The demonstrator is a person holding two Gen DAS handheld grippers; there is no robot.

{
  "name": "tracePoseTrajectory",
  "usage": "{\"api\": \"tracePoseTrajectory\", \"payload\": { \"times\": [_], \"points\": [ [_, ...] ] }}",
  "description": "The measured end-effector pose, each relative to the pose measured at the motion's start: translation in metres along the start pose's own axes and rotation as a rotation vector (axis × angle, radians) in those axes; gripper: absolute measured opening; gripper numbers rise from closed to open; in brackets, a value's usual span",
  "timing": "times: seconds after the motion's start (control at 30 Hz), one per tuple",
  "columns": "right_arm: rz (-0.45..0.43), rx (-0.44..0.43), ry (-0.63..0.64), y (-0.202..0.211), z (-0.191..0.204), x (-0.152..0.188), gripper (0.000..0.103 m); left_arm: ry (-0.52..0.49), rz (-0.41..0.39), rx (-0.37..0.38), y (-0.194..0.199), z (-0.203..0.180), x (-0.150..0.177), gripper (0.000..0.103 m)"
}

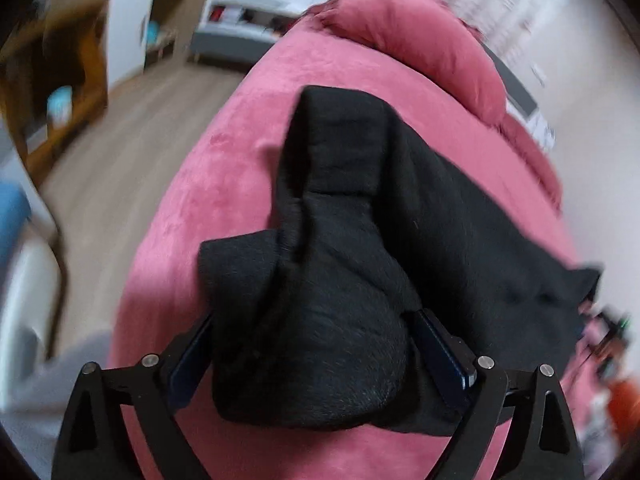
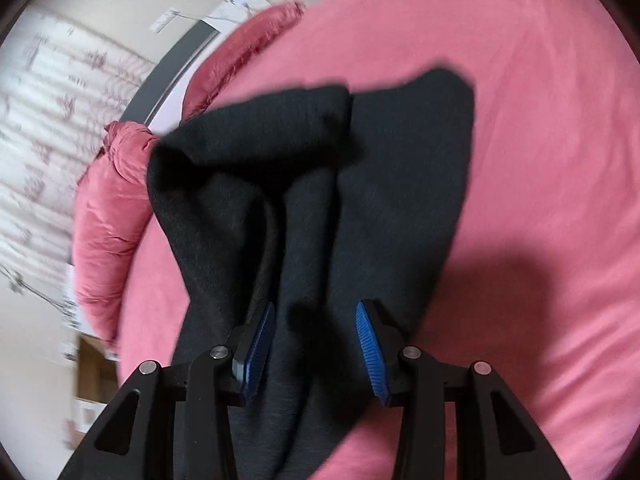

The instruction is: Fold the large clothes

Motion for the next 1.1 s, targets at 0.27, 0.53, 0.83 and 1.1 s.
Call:
{"api": "tracePoseTrajectory", "payload": {
  "times": [0.27,0.53,0.83,1.1],
  "points": [
    [-0.008,0.014,0.015,-0.023,0.021,0.02,0.013,-0.054,0.001,-0.088,-0.003,0.004,-0.005,0.061],
    [-0.211,-0.183,0.054,0.062,0.044,0.005,0.003,0.174,-0.035,0.211,0.042,0.017,0.017,0.057],
    [-0.149,0.157,-0.011,0.048,-0.036,0.006,0.037,0.393,-0.018,0.239,0.04,0.049,0.055,0.095],
    [-0.082,-0.1,-0.113,0.034,-0.025,0.032,0.078,0.481,0.018,0.214,0.02,0.016,0.045,0.103]
  ]
}}
Point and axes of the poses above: each gripper's, at about its wrist camera, not at the fingertips, and y roughly against the way its jaws point, z to its left, x to its underside, the point moved 10 cm from there along -y, roughly the way its jaws point, and after that the axes turned 8 degrees about -y, right-handed, at the moved point
